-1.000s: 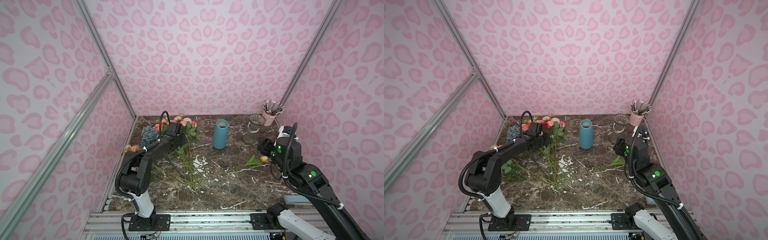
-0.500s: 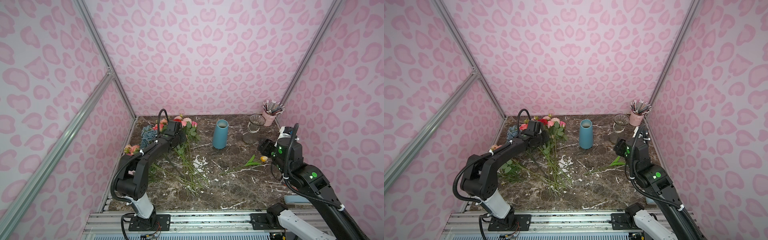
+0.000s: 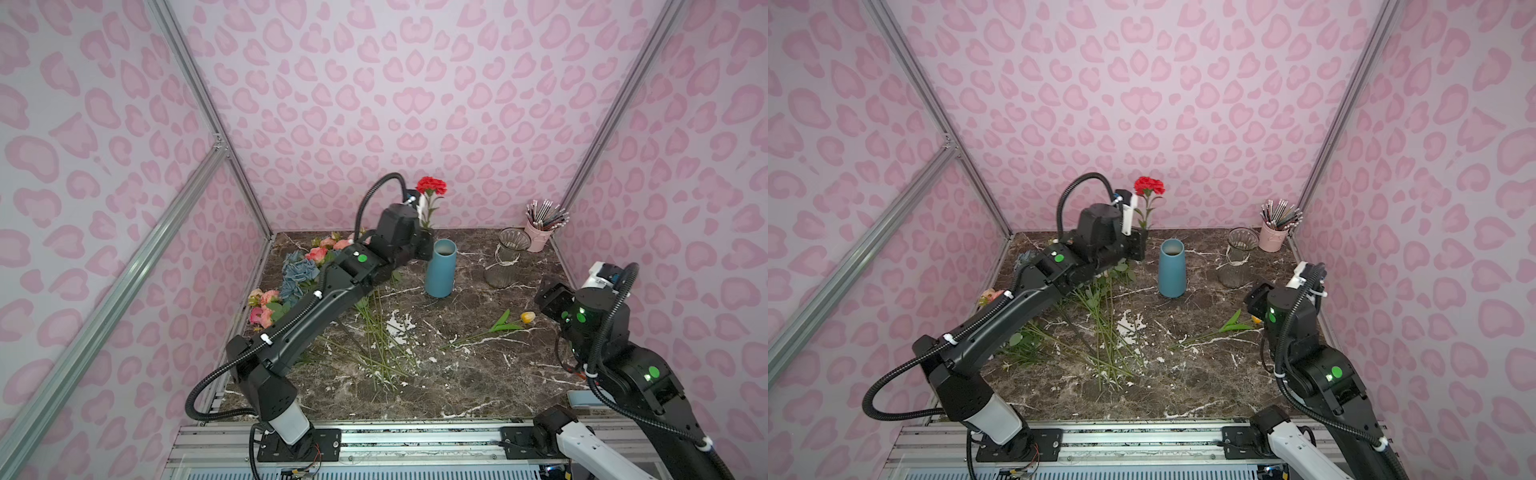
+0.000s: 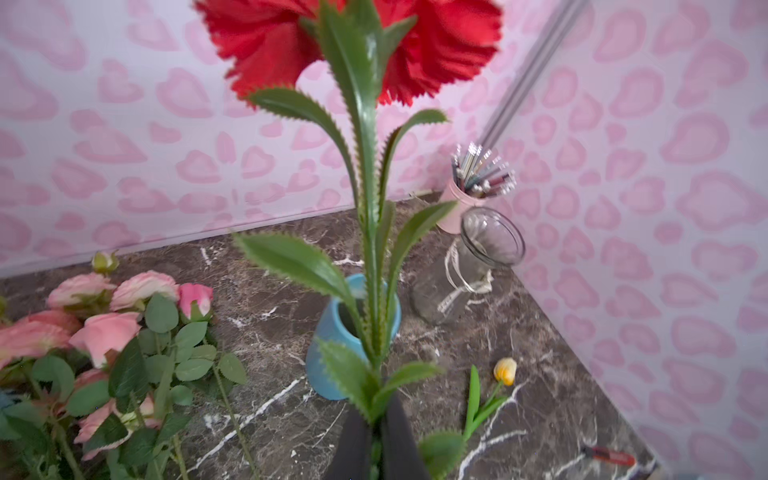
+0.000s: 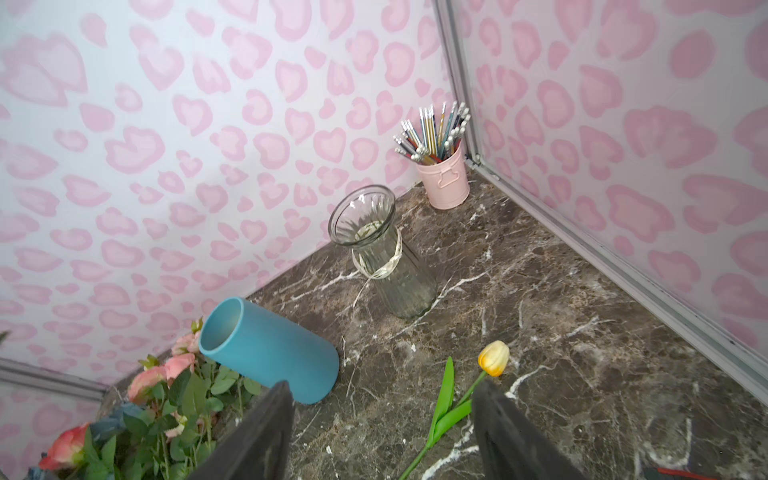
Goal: Place the pink flowers into the vase
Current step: Pick up the flower at the center of the board, then place the flower at the center of the board.
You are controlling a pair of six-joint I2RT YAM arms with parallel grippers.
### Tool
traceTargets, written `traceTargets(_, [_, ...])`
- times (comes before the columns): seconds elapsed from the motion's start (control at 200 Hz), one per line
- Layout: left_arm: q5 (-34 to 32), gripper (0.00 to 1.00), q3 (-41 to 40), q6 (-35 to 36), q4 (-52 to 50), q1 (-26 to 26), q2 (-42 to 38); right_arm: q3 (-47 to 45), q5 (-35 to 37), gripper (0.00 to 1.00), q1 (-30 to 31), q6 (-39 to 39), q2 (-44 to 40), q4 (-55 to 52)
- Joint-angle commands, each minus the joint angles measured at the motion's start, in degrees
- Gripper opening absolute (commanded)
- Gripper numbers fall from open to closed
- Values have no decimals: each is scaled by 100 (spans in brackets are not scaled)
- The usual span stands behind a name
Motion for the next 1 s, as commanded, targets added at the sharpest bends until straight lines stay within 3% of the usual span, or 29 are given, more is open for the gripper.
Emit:
traceTargets(0.0, [-1278, 4, 769, 1022, -1040, -712, 650, -72, 630, 69, -1, 340, -358, 127])
traceTargets(0.14, [-1294, 4, 1378, 1552, -1180, -1283, 1522, -89, 888, 64, -3, 361, -702, 106])
traceTargets(0.455, [-128, 4, 2132, 2184, -956, -1710, 2946, -70, 1168, 66, -7, 115, -959, 134])
traceTargets(0.705, [-454, 4, 2781, 2455, -861, -1770, 4100, 4, 1129, 67, 2, 130, -913, 65])
traceTargets(0.995, [-577, 5, 3216, 2603, -506, -1661, 4742, 191, 1111, 67, -4, 38, -811, 75])
